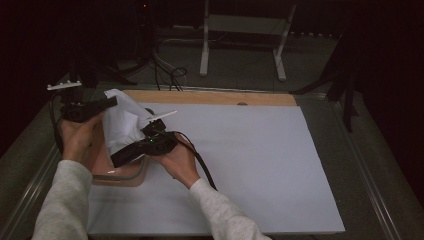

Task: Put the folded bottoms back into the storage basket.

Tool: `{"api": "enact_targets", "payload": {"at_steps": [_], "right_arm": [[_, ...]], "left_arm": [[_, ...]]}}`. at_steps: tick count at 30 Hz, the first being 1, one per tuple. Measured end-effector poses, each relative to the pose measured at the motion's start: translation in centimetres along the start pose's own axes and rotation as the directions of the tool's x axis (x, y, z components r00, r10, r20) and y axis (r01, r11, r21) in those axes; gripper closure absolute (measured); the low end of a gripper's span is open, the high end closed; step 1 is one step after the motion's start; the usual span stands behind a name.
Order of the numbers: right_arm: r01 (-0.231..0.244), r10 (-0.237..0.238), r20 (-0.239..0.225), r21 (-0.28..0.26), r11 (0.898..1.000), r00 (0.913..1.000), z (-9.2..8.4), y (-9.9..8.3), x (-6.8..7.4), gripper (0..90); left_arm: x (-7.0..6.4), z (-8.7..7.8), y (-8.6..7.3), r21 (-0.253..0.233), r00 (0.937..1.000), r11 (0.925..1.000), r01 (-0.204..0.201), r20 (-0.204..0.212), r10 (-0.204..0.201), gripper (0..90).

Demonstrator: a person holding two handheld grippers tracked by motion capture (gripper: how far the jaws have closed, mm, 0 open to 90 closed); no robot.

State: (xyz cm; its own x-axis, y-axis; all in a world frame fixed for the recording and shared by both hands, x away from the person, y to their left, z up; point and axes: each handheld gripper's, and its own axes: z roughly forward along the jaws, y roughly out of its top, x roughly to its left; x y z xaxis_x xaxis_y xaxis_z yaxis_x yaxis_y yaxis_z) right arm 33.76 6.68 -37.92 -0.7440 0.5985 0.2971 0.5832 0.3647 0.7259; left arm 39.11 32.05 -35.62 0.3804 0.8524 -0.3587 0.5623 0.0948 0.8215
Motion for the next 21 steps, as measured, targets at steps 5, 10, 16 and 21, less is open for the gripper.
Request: {"api": "enact_targets", "payload": {"at_steps": [5,10,16,21], "right_arm": [[0.009,-0.009,-0.010,-0.001,1.000,0.9999,0.7,0.2,0.7,77.8],[0.008,-0.008,-0.013,0.000,1.000,0.9999,1.2,0.4,1.3,77.7],[0.014,-0.014,-0.015,0.004,1.000,0.9998,1.8,0.4,1.7,77.6],[0.016,-0.016,-0.012,0.005,1.000,0.9998,2.2,0.4,1.9,77.5]], "left_arm": [[0.7,-0.6,-0.1,-0.008,0.9999,0.9999,0.012,-0.012,-0.012,81.1],[1.1,-1.0,-0.2,-0.010,0.9997,0.9998,0.016,-0.018,-0.017,81.1],[1.4,-1.2,-0.4,-0.007,0.9996,0.9998,0.018,-0.024,-0.018,81.0],[1.7,-1.4,-0.5,-0.003,0.9993,0.9998,0.018,-0.032,-0.019,81.0]]}}
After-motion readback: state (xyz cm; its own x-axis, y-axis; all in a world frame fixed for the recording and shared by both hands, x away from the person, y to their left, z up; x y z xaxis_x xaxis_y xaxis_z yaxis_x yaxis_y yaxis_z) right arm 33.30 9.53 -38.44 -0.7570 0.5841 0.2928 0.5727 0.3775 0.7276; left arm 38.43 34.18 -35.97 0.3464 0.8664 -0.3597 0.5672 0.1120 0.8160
